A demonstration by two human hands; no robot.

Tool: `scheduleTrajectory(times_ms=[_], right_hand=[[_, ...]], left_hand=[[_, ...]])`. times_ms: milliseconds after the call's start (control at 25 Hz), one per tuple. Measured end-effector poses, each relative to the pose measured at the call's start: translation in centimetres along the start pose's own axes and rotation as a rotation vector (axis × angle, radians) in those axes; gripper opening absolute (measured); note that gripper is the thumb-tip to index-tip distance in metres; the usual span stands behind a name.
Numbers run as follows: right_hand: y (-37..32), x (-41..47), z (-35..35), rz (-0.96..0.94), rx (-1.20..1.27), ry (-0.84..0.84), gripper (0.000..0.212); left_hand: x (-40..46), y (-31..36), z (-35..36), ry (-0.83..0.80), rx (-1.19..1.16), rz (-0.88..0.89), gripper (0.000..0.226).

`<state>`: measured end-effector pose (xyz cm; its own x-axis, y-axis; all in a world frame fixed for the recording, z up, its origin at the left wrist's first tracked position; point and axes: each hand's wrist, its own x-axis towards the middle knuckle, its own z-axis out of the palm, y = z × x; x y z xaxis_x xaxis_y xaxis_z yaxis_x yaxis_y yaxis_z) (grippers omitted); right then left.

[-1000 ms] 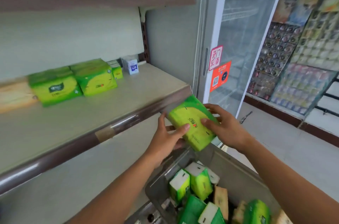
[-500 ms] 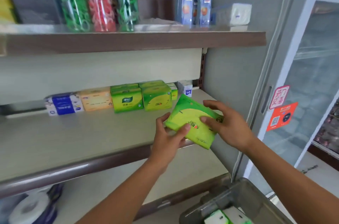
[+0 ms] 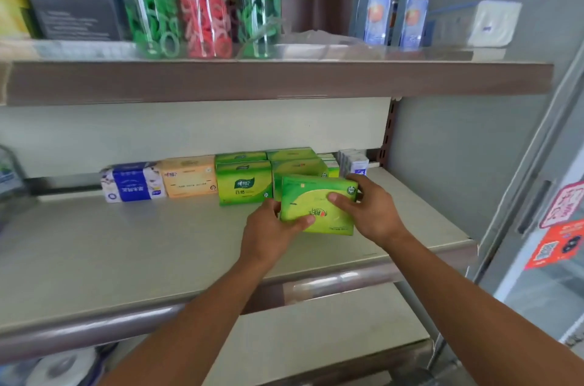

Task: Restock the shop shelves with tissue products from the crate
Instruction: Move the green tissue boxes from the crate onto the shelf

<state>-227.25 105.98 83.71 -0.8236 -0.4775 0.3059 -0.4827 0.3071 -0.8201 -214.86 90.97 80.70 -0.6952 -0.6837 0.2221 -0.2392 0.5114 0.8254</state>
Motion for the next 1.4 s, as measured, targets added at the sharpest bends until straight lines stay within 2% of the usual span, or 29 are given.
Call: scheduleTrajectory(times_ms=[120, 200, 520, 640, 800, 960, 1040, 1120, 1160, 1280, 1400], right_hand=[[0.8, 2.1, 1.2, -0.014, -0.032, -0.030, 0.062], [1.6, 3.0, 2.0, -0.029, -0.058, -0.052, 0.063], [3.9, 5.0, 3.3, -0.035, -0.009, -0.103, 0.059], [4.3, 5.1, 2.9, -0.048, -0.023, -0.150, 0.063], [4.5, 4.5, 2.3, -0.075, -0.019, -0.214, 0.078], [3.7, 3.0, 0.7, -0.088, -0.013, -0.161, 0.083], [2.8, 1.4, -0.7, -0.115, -0.005, -0.097, 0.079], [1.8, -0.7, -2.3, -0.141, 0.022, -0.028, 0.072], [1.5, -1.8, -3.1, -0.149, 0.031, 0.005, 0.069], [1.5, -6.3, -5.9, -0.155, 0.026, 0.096, 0.066], [4.0, -12.1, -9.3, -0.078, -0.008, 0.167, 0.064]], left_hand=[[2.6, -1.2, 0.6, -0.028, 0.256, -0.011, 0.070], [3.7, -1.6, 1.1, -0.027, 0.382, -0.031, 0.072], [5.9, -2.9, 3.0, -0.004, 0.473, -0.029, 0.071], [6.0, -3.1, 3.3, -0.023, 0.438, -0.023, 0.075], [5.4, -3.1, 3.0, -0.052, 0.413, -0.014, 0.088], [4.1, -1.6, 1.6, 0.006, 0.347, -0.023, 0.101], [2.8, -0.4, 0.9, 0.106, 0.305, 0.053, 0.105], [1.3, 1.1, 0.9, 0.221, 0.222, 0.217, 0.100], [0.4, 2.0, 1.3, 0.229, 0.153, 0.277, 0.094], [-3.5, 5.3, 3.7, 0.103, -0.037, 0.393, 0.079], [-8.0, 7.5, 7.6, -0.073, -0.123, 0.446, 0.071]])
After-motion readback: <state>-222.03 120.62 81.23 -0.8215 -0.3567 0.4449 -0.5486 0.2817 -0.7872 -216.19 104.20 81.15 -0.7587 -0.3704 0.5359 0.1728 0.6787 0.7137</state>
